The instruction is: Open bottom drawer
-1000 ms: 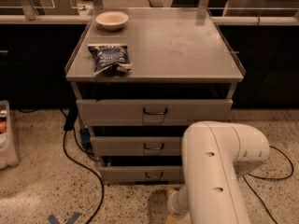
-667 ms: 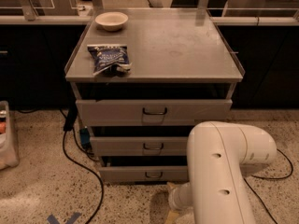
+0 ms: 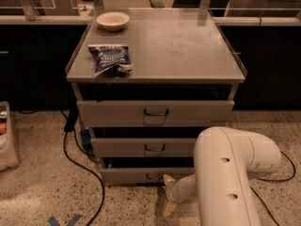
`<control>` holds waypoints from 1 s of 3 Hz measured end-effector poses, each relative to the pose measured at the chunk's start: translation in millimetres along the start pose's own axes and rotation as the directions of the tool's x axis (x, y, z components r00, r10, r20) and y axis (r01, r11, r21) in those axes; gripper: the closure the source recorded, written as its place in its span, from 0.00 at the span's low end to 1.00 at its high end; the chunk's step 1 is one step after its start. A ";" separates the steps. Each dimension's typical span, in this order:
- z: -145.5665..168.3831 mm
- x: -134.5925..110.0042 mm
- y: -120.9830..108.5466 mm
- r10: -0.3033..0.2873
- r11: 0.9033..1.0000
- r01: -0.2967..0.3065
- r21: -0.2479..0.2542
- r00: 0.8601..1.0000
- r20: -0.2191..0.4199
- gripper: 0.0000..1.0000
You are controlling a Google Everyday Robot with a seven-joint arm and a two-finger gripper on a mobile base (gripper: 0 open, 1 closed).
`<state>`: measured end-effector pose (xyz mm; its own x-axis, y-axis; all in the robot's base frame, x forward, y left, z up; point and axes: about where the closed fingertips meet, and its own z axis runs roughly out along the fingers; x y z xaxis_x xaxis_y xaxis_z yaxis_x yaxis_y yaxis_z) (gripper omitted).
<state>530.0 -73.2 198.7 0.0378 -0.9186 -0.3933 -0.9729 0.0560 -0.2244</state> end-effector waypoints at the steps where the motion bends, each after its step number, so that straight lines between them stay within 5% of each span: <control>1: -4.1 5.9 -0.6 0.009 1.000 -0.009 0.005 1.000 0.001 0.00; 3: -15.1 31.7 -31.1 -0.034 0.999 0.036 0.040 0.998 -0.044 0.00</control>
Offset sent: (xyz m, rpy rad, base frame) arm 0.0411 -0.0498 0.0196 -0.0741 -0.0670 0.0029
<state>558.0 -110.0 206.6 0.0613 -0.9363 -0.3458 -0.9611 0.0381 -0.2736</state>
